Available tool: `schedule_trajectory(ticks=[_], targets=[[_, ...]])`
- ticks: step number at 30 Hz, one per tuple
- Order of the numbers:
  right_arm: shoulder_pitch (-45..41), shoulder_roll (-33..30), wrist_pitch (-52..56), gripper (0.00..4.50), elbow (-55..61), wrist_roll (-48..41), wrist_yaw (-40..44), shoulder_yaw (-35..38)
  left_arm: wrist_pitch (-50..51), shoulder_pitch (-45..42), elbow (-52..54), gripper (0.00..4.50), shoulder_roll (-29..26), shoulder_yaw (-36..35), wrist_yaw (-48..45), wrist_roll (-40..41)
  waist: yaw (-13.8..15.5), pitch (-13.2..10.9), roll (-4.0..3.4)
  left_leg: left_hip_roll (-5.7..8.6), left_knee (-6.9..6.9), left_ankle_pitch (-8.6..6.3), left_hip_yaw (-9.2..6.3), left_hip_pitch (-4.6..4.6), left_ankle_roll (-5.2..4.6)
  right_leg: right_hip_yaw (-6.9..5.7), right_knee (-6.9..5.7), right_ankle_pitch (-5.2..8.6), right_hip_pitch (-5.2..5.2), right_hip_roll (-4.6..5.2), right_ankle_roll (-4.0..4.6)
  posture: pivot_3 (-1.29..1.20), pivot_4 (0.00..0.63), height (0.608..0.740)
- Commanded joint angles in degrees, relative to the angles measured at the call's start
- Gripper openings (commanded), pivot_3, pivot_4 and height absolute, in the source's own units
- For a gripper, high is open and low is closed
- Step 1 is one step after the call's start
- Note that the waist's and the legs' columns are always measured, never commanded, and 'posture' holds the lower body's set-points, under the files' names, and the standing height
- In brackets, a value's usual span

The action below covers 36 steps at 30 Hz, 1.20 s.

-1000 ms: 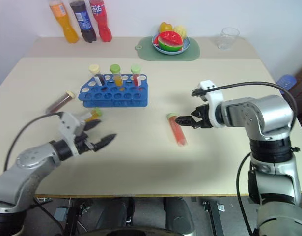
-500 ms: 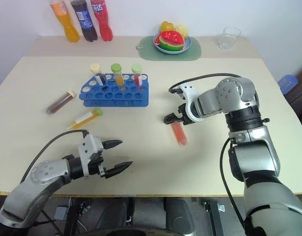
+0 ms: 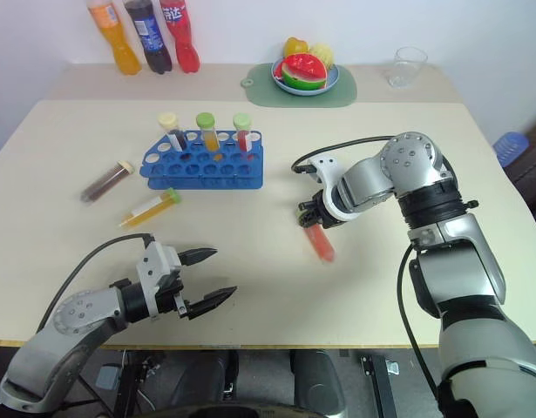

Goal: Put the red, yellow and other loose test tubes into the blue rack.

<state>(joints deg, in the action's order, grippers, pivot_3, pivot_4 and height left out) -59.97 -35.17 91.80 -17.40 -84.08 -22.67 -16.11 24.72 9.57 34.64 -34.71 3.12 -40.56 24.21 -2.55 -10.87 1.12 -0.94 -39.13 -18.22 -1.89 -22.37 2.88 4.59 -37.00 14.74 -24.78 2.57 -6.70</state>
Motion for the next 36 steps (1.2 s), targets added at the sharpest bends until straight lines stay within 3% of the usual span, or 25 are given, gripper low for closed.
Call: schedule_trajectory(ticks=[1, 5, 8, 14, 18, 24, 36], targets=[[3.6, -1.1, -11.5, 0.76, 21.1, 9.1, 13.5, 4.0, -2.1, 0.2, -1.2, 4.50, 1.3, -4.6, 2.2, 0.1, -0.1, 0.0, -0.02, -0.01, 0.01, 0.00, -0.03, -0.03, -0.01, -0.02, 0.00, 0.00, -0.04, -0.01, 0.00, 0.00, 0.150, 0.734], [9.9, 0.6, -34.3, 0.76, 30.9, 24.8, 30.6, 4.3, -3.3, -0.7, -4.0, 4.50, 4.1, -8.6, 6.1, -0.2, 0.0, 0.0, -0.02, -0.03, 0.00, -0.01, -0.02, -0.03, -0.02, -0.04, 0.00, 0.00, -0.05, -0.02, -0.02, 0.00, 0.150, 0.734], [14.0, 6.9, -52.2, 0.76, 29.8, 36.2, 38.6, 3.2, -4.5, -1.7, -6.5, 4.50, 6.2, -10.9, 9.2, -1.3, 0.0, 0.0, 0.03, -0.02, -0.03, -0.01, -0.01, 0.00, -0.02, -0.04, 0.01, -0.01, 0.00, 0.00, -0.03, 0.00, 0.150, 0.734], [13.9, 25.5, -81.0, 0.76, 10.6, 57.7, 39.1, 0.1, -5.3, -3.7, -9.2, 4.50, 8.7, -14.0, 12.6, -1.1, -0.4, 0.0, 0.02, -0.03, -0.01, 0.02, 0.01, 0.06, 0.03, -0.02, -0.18, -0.01, -0.06, 0.00, -0.01, 0.00, 0.150, 0.734], [11.2, 33.3, -94.8, 0.76, -4.5, 64.9, 38.9, 2.9, -5.0, -4.4, -9.0, 4.50, 9.3, -13.8, 13.2, -1.3, -0.2, 0.0, 0.02, 0.00, 0.00, 0.06, 0.00, 0.04, 0.12, -0.03, -0.19, -0.02, -0.08, 0.04, 0.00, 0.00, 0.150, 0.734], [9.4, 37.6, -105.5, 0.76, -17.6, 69.8, 38.5, 7.0, -4.2, -4.6, -7.3, 4.50, 9.6, -13.4, 14.6, -1.4, -0.1, 0.0, 0.01, 0.01, 0.01, 0.08, 0.01, 0.04, 0.16, -0.03, -0.17, -0.02, -0.08, 0.08, 0.00, 0.00, 0.150, 0.734], [11.2, 39.5, -108.5, 0.76, -21.1, 73.7, 41.3, 10.1, -2.1, -5.6, -5.8, 4.50, 9.3, -13.3, 15.2, -0.9, -1.5, 0.0, -0.01, 0.00, 0.02, 0.11, -0.03, 0.05, 0.20, -0.04, -0.26, -0.02, -0.10, 0.04, 0.00, 0.00, 0.150, 0.734]])
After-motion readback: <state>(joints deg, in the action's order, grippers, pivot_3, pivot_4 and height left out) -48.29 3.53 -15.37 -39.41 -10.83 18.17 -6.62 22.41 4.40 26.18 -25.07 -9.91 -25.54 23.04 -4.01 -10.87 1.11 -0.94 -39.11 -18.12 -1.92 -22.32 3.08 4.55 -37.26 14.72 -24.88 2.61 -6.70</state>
